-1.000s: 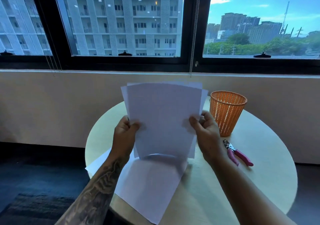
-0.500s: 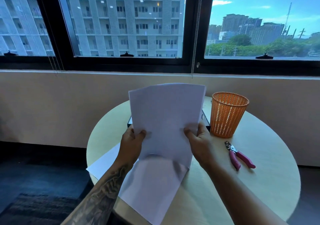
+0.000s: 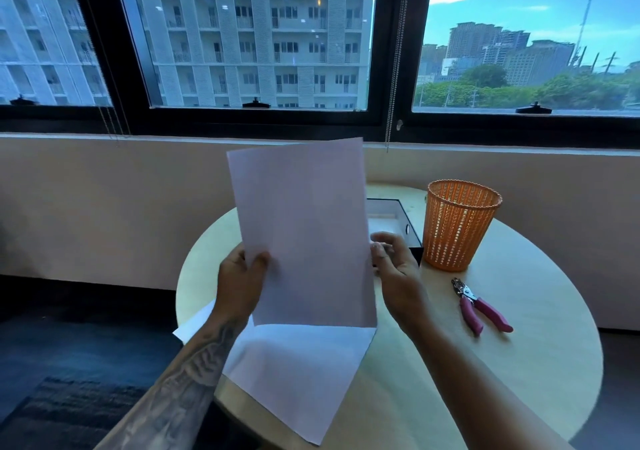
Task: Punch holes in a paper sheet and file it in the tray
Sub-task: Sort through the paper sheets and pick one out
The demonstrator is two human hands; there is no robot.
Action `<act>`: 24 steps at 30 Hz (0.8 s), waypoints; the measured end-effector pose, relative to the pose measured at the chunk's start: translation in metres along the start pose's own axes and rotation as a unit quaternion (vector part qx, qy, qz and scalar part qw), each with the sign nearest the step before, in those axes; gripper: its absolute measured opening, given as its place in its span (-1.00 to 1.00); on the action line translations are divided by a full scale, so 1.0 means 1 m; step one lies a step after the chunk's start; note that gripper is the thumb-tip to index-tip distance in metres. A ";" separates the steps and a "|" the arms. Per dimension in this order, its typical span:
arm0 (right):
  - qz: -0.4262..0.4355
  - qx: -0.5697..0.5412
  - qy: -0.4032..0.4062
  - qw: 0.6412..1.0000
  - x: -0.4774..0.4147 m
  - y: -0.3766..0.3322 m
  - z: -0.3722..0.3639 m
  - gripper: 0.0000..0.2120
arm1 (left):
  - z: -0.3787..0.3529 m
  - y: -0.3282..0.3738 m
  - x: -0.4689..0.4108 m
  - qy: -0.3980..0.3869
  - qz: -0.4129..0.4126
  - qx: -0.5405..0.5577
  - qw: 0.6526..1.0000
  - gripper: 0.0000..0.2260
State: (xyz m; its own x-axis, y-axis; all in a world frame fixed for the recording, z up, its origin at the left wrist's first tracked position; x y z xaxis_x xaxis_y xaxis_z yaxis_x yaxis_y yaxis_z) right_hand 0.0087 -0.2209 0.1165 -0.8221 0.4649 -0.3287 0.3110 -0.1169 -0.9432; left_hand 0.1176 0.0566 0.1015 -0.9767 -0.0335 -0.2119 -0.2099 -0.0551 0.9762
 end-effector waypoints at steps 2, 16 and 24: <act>-0.004 0.041 0.005 0.999 0.000 0.013 0.009 -0.92 | 0.018 -0.005 -0.009 0.022 0.009 -0.013 1.000 -0.90; 0.000 0.554 -0.178 0.813 0.033 0.071 -0.037 -0.56 | 0.066 -0.050 -0.002 0.089 0.106 -0.015 0.990 -0.88; -0.186 0.497 -0.120 0.839 0.013 0.083 0.028 -0.51 | 0.067 -0.051 -0.005 0.079 0.110 -0.045 0.990 -0.90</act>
State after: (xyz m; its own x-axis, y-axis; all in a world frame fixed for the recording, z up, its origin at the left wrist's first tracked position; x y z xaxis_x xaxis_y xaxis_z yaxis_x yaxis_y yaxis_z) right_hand 0.0102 -0.2494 0.0326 -0.8839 0.4549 0.1088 -0.4410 -0.7328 -0.5182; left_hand 0.1303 0.1260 0.0560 -0.9779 -0.2090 -0.0067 0.0184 -0.1178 0.9929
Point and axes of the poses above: each hand's wrist, its own x-axis away from the middle knuckle, its own z-axis out of the back of the hand, y = z × x, the point moved 10 cm from there along -x, towards the middle knuckle
